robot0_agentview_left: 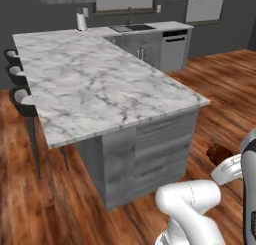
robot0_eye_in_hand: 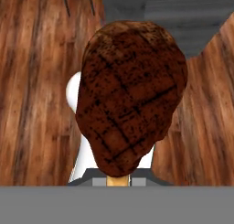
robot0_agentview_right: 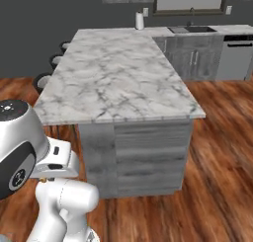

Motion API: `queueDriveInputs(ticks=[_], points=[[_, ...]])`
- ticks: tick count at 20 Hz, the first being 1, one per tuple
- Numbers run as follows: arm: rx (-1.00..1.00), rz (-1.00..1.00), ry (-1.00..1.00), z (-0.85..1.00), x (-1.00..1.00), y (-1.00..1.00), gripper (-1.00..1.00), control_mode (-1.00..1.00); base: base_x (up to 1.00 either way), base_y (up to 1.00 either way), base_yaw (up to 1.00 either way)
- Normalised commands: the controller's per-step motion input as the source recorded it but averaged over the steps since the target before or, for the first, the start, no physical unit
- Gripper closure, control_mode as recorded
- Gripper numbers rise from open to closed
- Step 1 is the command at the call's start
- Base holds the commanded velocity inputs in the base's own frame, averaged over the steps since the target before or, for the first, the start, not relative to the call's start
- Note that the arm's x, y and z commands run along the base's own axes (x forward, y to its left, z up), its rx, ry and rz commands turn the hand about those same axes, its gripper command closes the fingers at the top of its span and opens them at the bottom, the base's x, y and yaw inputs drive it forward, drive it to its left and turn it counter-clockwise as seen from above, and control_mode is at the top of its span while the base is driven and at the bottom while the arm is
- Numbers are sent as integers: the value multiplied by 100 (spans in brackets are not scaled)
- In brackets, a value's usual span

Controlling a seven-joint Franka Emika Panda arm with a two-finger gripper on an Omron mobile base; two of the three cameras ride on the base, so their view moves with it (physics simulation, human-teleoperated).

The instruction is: Take the steak from the fridge and place it on the digital scale on the counter by the fridge. Wait a few seconds for a reading, then move it to the plate on the dining counter.

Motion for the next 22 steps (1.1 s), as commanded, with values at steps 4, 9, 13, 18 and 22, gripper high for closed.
queueDriveInputs(ticks=[4, 9, 13, 18, 22], points=[[0, 0, 0, 0, 0, 0, 100, 100, -18, 100, 0], [0, 0, 0, 0, 0, 0, 100, 100, -2, 100, -5], [0, 0, 0, 0, 0, 0, 100, 100, 0, 100, -12], [0, 0, 0, 0, 0, 0, 100, 100, 17, 100, -20], [0, 0, 0, 0, 0, 0, 100, 100, 48, 100, -30]])
